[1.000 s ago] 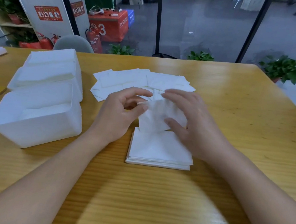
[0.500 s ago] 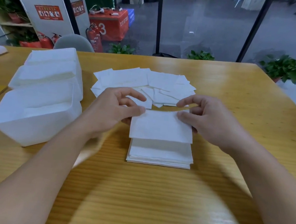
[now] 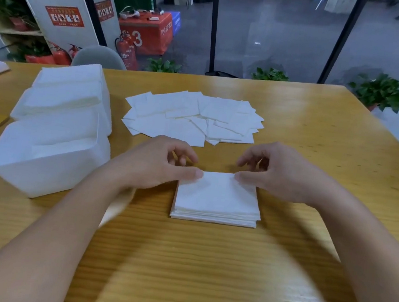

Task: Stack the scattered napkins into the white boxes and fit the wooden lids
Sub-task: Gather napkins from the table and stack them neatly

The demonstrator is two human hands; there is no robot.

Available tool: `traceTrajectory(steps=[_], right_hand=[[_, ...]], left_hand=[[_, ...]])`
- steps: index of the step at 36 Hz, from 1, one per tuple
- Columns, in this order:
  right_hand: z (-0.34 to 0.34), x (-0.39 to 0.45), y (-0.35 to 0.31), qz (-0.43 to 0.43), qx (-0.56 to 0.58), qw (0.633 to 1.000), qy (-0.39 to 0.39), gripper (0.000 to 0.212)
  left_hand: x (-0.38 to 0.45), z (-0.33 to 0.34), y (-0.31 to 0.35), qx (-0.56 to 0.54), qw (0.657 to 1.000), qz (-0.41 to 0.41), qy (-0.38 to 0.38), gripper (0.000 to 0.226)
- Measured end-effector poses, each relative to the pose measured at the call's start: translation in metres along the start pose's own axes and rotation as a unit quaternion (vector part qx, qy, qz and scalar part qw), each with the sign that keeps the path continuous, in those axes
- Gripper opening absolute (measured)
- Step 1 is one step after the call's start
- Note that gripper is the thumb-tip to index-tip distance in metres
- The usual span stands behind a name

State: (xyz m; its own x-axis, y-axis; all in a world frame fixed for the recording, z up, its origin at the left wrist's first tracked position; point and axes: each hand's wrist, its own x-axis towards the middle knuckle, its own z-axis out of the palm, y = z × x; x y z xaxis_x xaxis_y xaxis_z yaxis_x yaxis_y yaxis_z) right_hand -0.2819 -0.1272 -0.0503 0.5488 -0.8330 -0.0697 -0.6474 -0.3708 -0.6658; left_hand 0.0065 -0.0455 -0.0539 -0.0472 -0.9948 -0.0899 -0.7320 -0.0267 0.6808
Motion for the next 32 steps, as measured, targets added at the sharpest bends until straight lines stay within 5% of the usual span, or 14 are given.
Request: traceTrajectory(steps=[11, 22, 28, 32], right_hand=[[0.007, -0.007, -0.011, -0.025, -0.075, 0.991, -0.109, 0.05], [0.012, -0.01, -0.015, -0.003, -0.072, 0.987, -0.144, 0.038], [0.013, -0.006, -0.016, 0.007, 0.089, 0.994, -0.058, 0.028], [0.019, -0.001, -0.019, 0.018, 0.259, 0.965, 0.049, 0.04]], left_hand=[[-0.003, 0.006, 0.006, 0.075, 0.994, 0.007, -0.079, 0.058], [-0.005, 0.006, 0.009, 0.069, 0.992, 0.014, -0.105, 0.049], [-0.001, 0.005, 0.01, -0.082, 0.996, 0.004, -0.043, 0.027], [0.003, 0.014, 0.011, -0.252, 0.966, 0.008, 0.049, 0.038]])
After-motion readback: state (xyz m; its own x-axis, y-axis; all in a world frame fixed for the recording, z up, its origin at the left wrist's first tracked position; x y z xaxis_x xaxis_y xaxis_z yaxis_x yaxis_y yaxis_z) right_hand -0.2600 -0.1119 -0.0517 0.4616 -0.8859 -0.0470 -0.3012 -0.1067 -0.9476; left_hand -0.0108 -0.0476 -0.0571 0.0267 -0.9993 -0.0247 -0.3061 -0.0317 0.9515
